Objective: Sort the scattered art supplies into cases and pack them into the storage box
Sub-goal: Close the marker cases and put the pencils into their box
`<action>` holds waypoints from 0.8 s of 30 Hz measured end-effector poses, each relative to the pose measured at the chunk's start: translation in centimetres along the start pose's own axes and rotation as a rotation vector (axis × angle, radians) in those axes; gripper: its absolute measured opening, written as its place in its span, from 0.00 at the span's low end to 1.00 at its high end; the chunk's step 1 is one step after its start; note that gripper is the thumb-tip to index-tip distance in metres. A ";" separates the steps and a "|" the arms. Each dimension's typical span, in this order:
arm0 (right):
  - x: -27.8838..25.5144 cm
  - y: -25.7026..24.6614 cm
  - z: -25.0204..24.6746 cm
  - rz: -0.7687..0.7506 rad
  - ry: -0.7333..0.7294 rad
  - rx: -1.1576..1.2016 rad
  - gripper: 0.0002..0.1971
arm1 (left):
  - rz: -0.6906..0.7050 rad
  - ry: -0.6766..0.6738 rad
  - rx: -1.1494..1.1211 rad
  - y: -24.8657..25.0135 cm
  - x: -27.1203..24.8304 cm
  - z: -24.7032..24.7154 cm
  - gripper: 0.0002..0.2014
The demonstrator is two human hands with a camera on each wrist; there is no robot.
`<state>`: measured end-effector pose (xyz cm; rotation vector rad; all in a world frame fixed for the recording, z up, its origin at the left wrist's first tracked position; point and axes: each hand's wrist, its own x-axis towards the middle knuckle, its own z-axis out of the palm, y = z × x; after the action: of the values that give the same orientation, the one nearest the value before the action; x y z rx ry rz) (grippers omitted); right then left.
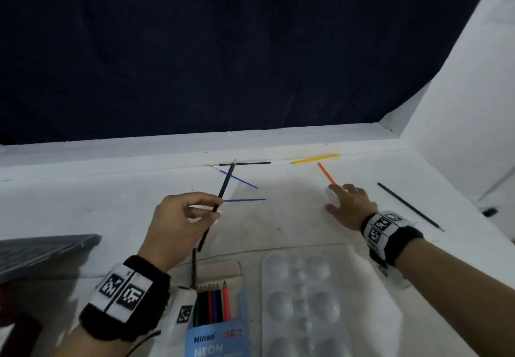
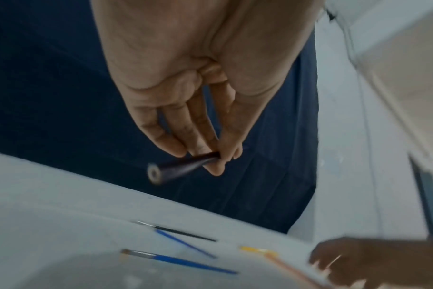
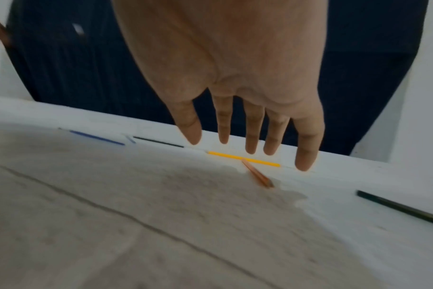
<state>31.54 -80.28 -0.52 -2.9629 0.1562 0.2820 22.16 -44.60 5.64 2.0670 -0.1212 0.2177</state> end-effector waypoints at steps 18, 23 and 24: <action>-3.5 -0.4 1.4 -0.305 0.053 -0.094 0.18 | -0.169 -0.023 -0.419 1.0 -6.4 1.3 0.08; -4.3 -3.0 1.5 -0.529 0.246 0.011 0.10 | -0.157 -0.036 -0.430 -0.6 -7.5 0.4 0.11; -4.6 -3.7 1.2 -0.583 0.298 0.091 0.09 | -0.152 -0.020 -0.442 -0.8 -7.6 0.1 0.10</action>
<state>27.32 -76.00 -0.23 -2.7808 -0.6304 -0.2343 14.84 -44.37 3.37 1.6289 -0.0208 0.0681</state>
